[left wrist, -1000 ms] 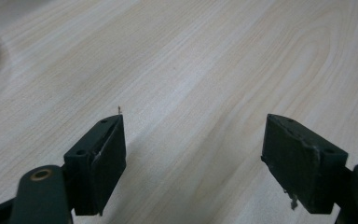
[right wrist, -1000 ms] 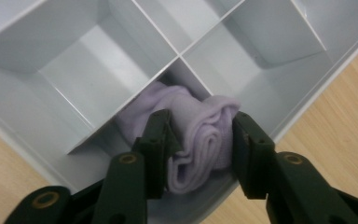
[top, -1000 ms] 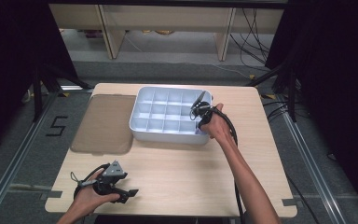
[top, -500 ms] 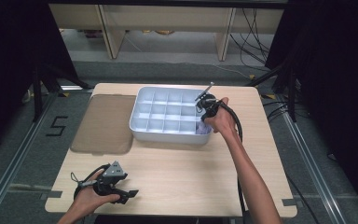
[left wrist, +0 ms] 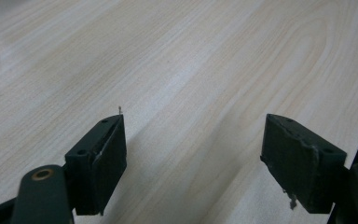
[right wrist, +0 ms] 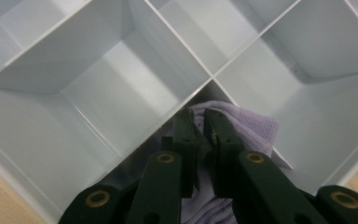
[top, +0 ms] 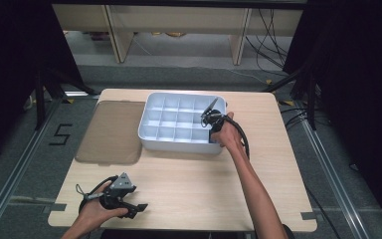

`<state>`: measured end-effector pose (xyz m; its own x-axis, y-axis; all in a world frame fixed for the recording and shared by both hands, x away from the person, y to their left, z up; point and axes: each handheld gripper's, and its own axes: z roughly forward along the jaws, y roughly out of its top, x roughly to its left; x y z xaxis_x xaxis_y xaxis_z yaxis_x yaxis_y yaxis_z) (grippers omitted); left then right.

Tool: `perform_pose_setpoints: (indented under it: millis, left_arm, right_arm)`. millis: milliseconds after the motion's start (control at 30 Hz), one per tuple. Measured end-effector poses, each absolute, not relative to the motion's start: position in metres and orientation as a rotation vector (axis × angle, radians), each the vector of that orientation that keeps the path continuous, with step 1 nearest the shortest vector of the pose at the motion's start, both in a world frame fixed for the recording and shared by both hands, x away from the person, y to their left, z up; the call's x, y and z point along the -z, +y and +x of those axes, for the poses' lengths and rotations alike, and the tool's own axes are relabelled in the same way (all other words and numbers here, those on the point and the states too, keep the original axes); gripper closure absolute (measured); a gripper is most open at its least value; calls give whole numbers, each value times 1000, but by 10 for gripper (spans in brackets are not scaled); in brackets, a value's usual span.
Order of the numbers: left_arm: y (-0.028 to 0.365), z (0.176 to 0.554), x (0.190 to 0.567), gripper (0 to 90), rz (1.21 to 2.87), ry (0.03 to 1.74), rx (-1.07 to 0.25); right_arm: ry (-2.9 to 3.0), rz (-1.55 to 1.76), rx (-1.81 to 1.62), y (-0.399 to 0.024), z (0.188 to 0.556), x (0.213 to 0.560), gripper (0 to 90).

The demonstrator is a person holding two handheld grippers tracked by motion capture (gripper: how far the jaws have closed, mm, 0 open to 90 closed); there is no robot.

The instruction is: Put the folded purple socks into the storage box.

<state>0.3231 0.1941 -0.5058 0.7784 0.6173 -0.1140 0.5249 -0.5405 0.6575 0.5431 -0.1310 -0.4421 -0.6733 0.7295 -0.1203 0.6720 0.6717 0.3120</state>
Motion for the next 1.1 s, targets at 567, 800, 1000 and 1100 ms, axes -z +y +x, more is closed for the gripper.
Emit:
perform_pose_setpoints:
  millis: [567,800,1000,1100]
  left_arm:
    - [192,322,506,218,2286,815,-168]
    - [194,323,506,218,2272,843,-176]
    - [195,324,505,218,2273,821,-181]
    - [195,324,504,218,2271,819,-186]
  right_arm:
    - [2531,1181,-661,-167,526,387,716]
    - [2491,1170,-706,-173,514,379,661]
    - [2489,1140,-753,-174,502,376,613]
    - [2491,1167,-793,-174,495,378,598]
